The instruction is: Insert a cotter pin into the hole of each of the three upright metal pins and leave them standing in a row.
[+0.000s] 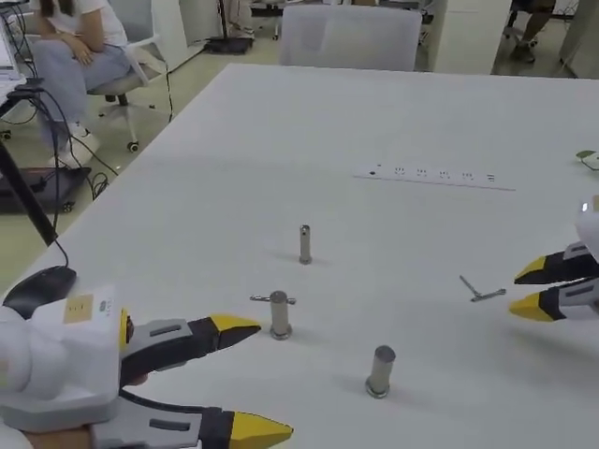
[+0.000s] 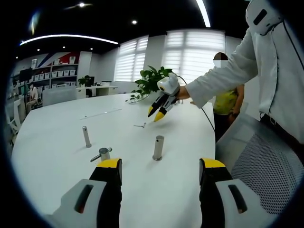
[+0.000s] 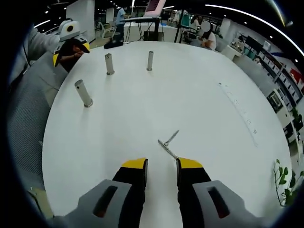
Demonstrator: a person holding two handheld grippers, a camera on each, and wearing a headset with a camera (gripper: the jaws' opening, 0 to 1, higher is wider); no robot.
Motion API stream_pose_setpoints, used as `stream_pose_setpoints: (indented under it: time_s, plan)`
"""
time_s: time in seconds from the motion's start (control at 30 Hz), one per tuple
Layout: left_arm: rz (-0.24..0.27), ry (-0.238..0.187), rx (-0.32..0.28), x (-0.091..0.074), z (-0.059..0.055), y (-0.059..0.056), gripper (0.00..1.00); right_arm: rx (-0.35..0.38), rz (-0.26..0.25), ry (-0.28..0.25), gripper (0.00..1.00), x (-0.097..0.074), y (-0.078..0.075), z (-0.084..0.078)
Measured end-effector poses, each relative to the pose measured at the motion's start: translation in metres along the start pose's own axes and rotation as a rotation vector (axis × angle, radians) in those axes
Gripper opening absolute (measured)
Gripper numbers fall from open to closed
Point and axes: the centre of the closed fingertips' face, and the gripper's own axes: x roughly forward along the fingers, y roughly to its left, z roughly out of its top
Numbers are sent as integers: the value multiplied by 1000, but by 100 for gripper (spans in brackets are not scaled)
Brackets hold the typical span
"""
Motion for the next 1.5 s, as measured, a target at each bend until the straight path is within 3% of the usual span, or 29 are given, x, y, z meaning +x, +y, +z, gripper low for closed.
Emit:
stream_pose_setpoints:
  time_s: [0.27, 0.53, 0.73, 1.0, 1.07, 1.13, 1.5]
  plan:
    - [10, 15, -4, -7, 0, 3, 66, -89, 36, 75, 19, 16, -10, -5]
    - [23, 17, 0, -10, 3, 8, 66, -198, 93, 134, 16, 28, -9, -4]
    - [25, 18, 2, -10, 4, 8, 66, -281, 152, 192, 13, 33, -9, -9]
    - [27, 25, 0, -12, 3, 6, 65, -327, 244, 249, 8, 33, -5, -8]
    - [28, 24, 2, -13, 4, 7, 65, -330, 250, 252, 7, 33, -5, -8]
    - [29, 23, 4, -13, 5, 7, 65, -287, 254, 260, 8, 33, -4, -9]
    - [25, 16, 6, -11, 6, 5, 65, -297, 215, 240, 3, 29, 1, -11]
